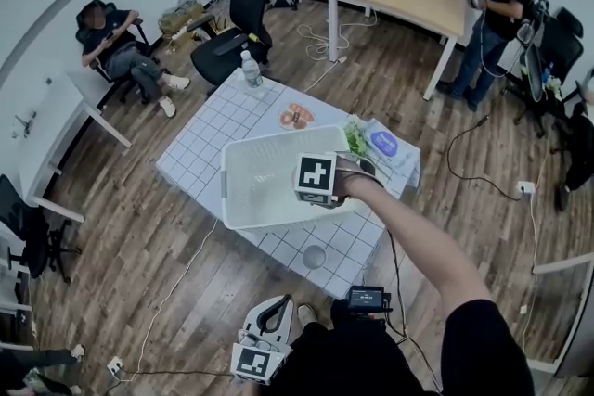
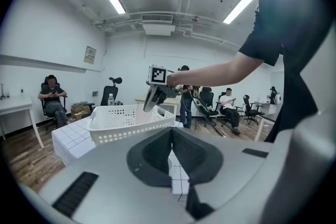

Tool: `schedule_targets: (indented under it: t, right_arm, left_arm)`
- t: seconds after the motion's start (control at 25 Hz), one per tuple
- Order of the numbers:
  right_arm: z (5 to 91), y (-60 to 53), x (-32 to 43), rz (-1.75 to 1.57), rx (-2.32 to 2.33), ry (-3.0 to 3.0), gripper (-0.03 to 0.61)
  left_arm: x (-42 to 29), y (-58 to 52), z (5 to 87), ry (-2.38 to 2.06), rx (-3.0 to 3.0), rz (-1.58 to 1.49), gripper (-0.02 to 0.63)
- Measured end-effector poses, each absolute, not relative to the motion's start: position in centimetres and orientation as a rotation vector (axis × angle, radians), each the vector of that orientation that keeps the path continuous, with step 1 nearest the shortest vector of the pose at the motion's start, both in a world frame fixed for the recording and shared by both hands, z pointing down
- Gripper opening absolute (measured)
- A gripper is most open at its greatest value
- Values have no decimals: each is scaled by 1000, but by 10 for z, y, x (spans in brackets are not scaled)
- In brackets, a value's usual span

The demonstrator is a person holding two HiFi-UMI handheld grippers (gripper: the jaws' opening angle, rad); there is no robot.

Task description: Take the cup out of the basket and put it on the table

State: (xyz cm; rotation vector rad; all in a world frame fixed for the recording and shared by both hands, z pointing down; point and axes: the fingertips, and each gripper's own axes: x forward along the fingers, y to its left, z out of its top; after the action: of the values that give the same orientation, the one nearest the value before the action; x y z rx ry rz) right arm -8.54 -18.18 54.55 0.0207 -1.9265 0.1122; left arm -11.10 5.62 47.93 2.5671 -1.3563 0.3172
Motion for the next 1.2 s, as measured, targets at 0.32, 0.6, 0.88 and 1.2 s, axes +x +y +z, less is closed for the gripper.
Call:
schedule_targets:
  t: [0.32, 0.6, 0.88, 1.2]
  right_arm:
    - [481, -128, -87, 54, 110, -2067, 29]
    - [450, -87, -77, -26, 252, -2145, 29]
    - [440, -46, -69, -28, 382, -2226, 29]
    - [434, -6, -59, 45, 569, -2365, 29]
  left_arm:
    - [-111, 72, 470, -1294, 2662, 280, 8]
    - [-114, 87, 470, -1226, 2715, 264, 8]
    - [-116, 93, 471, -1155, 2753, 230, 8]
    - [-119, 97, 477, -1080, 2779, 217, 8]
